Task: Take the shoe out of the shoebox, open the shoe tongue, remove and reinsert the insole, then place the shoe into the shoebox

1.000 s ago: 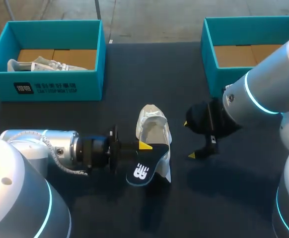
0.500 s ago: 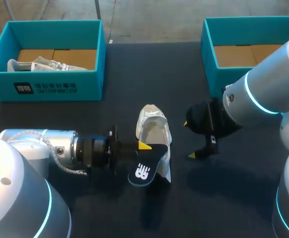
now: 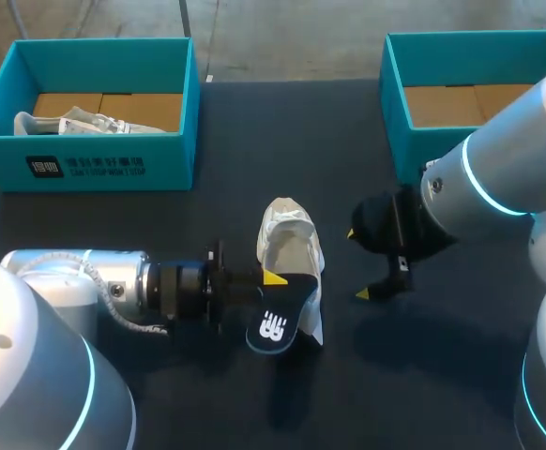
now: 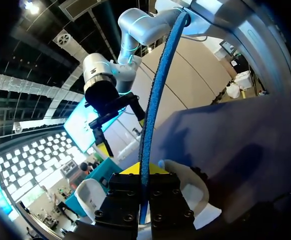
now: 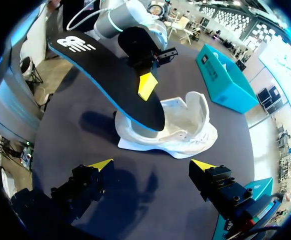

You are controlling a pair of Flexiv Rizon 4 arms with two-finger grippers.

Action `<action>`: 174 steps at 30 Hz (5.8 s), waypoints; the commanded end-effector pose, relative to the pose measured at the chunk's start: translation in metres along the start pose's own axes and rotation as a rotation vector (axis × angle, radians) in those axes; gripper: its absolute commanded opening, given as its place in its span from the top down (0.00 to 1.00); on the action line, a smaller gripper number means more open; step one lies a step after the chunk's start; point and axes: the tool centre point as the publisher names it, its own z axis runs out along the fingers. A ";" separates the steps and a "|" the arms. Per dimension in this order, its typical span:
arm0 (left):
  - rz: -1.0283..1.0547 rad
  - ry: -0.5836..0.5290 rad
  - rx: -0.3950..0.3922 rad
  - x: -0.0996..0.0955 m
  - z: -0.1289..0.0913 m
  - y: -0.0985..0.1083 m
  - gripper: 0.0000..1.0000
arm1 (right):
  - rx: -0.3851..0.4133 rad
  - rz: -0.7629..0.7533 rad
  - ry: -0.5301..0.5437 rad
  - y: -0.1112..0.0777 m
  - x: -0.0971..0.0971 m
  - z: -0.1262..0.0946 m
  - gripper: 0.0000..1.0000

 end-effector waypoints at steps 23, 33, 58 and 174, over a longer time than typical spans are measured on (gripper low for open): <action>0.046 0.020 -0.020 -0.007 0.009 0.032 1.00 | -0.003 -0.002 0.001 -0.001 0.001 0.000 0.00; 0.018 0.017 -0.026 -0.005 0.012 0.043 1.00 | -0.003 -0.002 0.001 -0.001 0.001 0.000 0.00; 0.040 -0.009 -0.007 -0.014 0.010 0.024 0.86 | -0.003 -0.002 0.001 -0.001 0.001 0.000 0.00; 0.029 -0.001 -0.035 -0.012 0.020 0.018 0.63 | -0.003 -0.002 0.001 -0.001 0.001 0.000 0.00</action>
